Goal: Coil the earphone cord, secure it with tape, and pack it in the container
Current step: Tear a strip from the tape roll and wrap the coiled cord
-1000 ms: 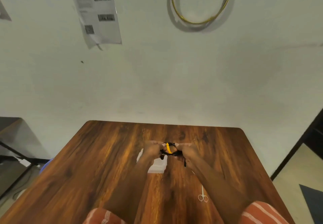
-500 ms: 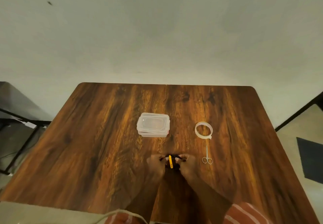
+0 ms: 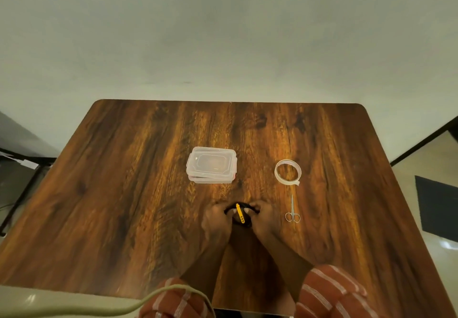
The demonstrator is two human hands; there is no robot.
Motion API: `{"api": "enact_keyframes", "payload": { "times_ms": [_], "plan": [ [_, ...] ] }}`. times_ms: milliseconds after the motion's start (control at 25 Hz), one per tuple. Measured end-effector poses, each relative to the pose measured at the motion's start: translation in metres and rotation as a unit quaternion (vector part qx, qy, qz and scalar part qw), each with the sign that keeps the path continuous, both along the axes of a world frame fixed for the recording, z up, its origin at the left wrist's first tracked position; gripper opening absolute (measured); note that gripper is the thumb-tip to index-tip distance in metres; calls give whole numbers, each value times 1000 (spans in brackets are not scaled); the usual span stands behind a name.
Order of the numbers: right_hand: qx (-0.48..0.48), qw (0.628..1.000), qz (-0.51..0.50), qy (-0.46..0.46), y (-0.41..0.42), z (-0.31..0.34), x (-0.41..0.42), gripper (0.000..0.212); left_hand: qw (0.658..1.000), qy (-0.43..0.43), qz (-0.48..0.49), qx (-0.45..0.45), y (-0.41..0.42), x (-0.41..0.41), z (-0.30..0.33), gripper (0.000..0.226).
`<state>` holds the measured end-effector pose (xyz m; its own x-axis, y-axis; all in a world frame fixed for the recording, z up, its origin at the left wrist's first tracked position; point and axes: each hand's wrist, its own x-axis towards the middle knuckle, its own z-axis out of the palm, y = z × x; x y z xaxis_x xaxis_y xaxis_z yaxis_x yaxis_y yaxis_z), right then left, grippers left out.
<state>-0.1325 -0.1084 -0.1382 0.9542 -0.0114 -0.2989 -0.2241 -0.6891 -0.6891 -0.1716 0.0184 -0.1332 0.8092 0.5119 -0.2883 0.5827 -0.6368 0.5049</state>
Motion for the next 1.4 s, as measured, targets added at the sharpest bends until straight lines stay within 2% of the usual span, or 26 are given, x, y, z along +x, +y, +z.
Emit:
{"api": "enact_keyframes", "payload": {
  "times_ms": [80, 120, 200, 240, 400, 480, 680, 760, 840, 880, 960, 1040, 1120, 1280, 1400],
  "plan": [
    [55, 998, -11, -40, -13, 11, 10, 20, 1000, -20, -8, 16, 5, -2, 1, 30],
    [32, 995, -13, -90, -26, 18, 20, 19, 999, -32, -16, 37, 9, -2, 2, 31],
    [-96, 979, 4, -180, -67, 25, 53, 27, 995, -63, -36, 69, 15, 0, 8, 31],
    [-157, 969, 23, -188, -91, 26, 73, 31, 992, -84, -50, 79, 17, 2, 13, 29],
    [-299, 933, 189, -70, -153, 8, 141, 36, 979, -146, -111, 85, 18, 12, 35, 21],
    [-311, 915, 248, -73, -153, 15, 151, 33, 970, -168, -155, 83, 15, 20, 45, 21],
    [-339, 886, 310, -61, -128, 39, 132, 27, 951, -186, -239, 65, -2, 47, 82, 20],
    [-262, 912, 311, -52, -121, 52, 127, 28, 942, -194, -265, 69, -5, 59, 101, 20],
    [-107, 951, 287, -49, -116, 78, 130, 23, 936, -201, -282, 54, -7, 69, 123, 23],
    [-14, 961, 275, -33, -112, 96, 131, 20, 937, -201, -284, 29, -7, 74, 136, 25],
    [122, 958, 259, 21, -105, 141, 129, 20, 935, -204, -289, -32, -5, 84, 167, 30],
    [216, 944, 245, 55, -98, 179, 127, 20, 926, -207, -295, -116, -2, 92, 198, 38],
    [304, 925, 223, 51, -91, 212, 122, 27, 903, -208, -315, -208, 0, 93, 232, 42],
    [499, 849, 158, 66, -79, 251, 113, 39, 864, -231, -331, -301, -4, 87, 278, 41],
    [574, 800, 164, 59, -71, 272, 109, 18, 846, -231, -323, -354, -2, 91, 298, 43]
  ]
}}
